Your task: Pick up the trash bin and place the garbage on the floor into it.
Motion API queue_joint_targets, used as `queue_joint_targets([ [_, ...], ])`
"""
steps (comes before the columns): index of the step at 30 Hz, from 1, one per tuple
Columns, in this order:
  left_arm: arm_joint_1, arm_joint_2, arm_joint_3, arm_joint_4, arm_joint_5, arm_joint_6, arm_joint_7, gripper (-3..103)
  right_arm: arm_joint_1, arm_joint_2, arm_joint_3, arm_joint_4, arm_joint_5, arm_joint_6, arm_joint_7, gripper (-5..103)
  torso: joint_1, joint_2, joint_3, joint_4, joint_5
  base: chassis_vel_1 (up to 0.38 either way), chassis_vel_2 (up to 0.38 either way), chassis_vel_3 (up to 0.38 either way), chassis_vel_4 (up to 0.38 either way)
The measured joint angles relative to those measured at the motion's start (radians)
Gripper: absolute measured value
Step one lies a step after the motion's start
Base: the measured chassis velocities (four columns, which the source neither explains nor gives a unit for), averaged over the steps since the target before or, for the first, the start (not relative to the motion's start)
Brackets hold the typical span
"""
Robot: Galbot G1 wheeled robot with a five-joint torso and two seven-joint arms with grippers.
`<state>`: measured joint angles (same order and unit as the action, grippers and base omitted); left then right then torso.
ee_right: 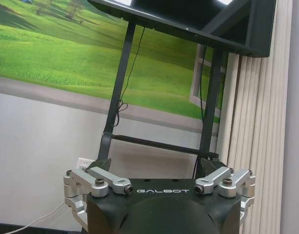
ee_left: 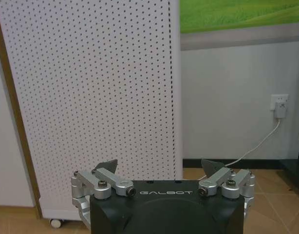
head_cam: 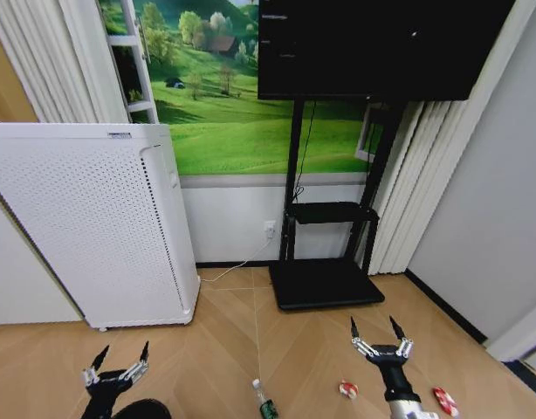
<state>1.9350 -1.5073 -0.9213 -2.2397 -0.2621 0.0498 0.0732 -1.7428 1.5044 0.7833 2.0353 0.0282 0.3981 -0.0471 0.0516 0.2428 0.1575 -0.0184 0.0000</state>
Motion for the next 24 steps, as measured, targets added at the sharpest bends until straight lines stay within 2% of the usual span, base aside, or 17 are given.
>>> queue_joint_targets([
  [6,0.042,-0.013,-0.012,-0.031,-0.058,0.052,-0.027,97,0.012,-0.004,0.001,-0.028,0.001,-0.001,0.010,100,-0.005,-0.018,-0.013,0.0000,0.0001,0.000,0.000,0.000,0.000],
  [8,0.084,-0.019,-0.030,-0.067,-0.153,0.121,-0.073,96,0.028,-0.012,-0.002,-0.046,0.009,-0.003,0.027,100,-0.009,-0.032,-0.023,0.0000,0.0000,0.000,0.000,0.000,0.000],
  [9,0.084,-0.019,-0.030,-0.067,-0.153,0.121,-0.073,96,0.028,-0.012,-0.002,-0.046,0.009,-0.003,0.027,100,-0.009,-0.032,-0.023,0.0000,0.0000,0.000,0.000,0.000,0.000],
  [11,0.118,-0.014,-0.050,-0.098,-0.225,0.172,-0.112,95,0.045,-0.017,-0.003,-0.059,0.017,-0.008,0.030,100,-0.011,-0.040,-0.029,0.0000,0.0000,0.000,0.000,0.000,0.000],
  [13,0.167,-0.002,-0.065,-0.132,-0.358,0.214,-0.169,92,0.066,-0.025,-0.007,-0.082,0.025,-0.009,0.031,100,-0.014,-0.050,-0.037,0.0000,0.0001,0.000,0.000,0.000,0.000],
  [14,0.167,-0.002,-0.065,-0.132,-0.358,0.214,-0.169,92,0.066,-0.025,-0.007,-0.082,0.025,-0.009,0.031,100,-0.014,-0.050,-0.037,0.0000,0.0001,0.000,0.000,0.000,0.000],
  [16,0.219,0.000,-0.087,-0.162,-0.510,0.245,-0.240,98,0.087,-0.040,-0.013,-0.109,0.034,-0.009,0.031,100,-0.015,-0.058,-0.043,0.0000,-0.0001,0.000,0.000,0.000,0.000],
  [17,0.254,-0.003,-0.102,-0.178,-0.559,0.262,-0.268,96,0.096,-0.048,-0.015,-0.121,0.038,-0.010,0.031,100,-0.015,-0.059,-0.044,0.0000,0.0000,0.000,0.000,0.000,0.000],
  [18,0.254,-0.003,-0.102,-0.178,-0.559,0.262,-0.268,96,0.096,-0.048,-0.015,-0.121,0.038,-0.010,0.031,100,-0.015,-0.059,-0.044,0.0000,0.0000,0.000,0.000,0.000,0.000],
  [21,0.353,0.005,-0.141,-0.197,-0.579,0.286,-0.324,90,0.129,-0.063,-0.019,-0.154,0.048,-0.016,0.031,100,-0.015,-0.060,-0.045,0.0001,0.0003,0.000,0.000,0.000,0.000],
  [23,0.368,0.009,-0.150,-0.194,-0.572,0.288,-0.335,90,0.141,-0.064,-0.022,-0.164,0.050,-0.018,0.031,100,-0.015,-0.060,-0.045,0.0001,0.0004,0.000,0.000,0.000,0.000],
  [24,0.382,0.018,-0.163,-0.178,-0.553,0.290,-0.352,96,0.160,-0.065,-0.026,-0.182,0.052,-0.019,0.031,100,-0.015,-0.060,-0.045,0.0002,0.0001,0.000,0.000,0.000,0.000],
])
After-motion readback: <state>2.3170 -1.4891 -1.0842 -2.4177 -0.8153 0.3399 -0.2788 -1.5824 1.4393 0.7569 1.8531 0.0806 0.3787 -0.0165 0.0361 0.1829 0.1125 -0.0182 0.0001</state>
